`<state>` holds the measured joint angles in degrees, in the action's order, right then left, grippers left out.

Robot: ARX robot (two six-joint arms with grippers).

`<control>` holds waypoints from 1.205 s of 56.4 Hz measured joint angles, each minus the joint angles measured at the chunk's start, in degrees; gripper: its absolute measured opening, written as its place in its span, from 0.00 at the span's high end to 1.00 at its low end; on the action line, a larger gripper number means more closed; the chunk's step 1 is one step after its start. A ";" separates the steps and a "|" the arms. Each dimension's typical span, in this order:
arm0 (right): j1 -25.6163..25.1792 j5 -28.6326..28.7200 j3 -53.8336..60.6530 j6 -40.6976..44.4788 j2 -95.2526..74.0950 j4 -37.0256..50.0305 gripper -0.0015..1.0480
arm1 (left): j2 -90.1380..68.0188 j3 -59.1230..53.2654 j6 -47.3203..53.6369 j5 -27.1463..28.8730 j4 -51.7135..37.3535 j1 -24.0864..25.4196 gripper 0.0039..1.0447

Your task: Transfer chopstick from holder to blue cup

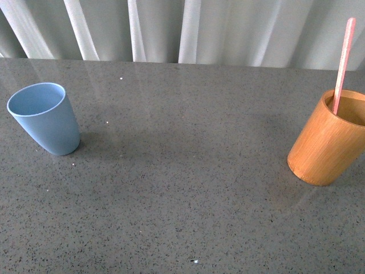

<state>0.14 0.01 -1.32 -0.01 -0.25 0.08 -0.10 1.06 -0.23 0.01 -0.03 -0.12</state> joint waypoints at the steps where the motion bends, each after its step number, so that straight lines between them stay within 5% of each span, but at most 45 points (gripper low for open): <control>1: 0.00 0.00 0.00 0.00 0.00 0.00 0.10 | 0.00 0.00 0.00 0.00 0.00 0.00 0.06; 68: 0.00 0.00 0.00 0.00 0.00 0.00 0.10 | 0.00 0.00 0.00 0.00 0.00 0.00 0.06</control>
<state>0.14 0.01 -1.32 -0.01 -0.25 0.08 -0.10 1.06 -0.23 0.01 -0.03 -0.12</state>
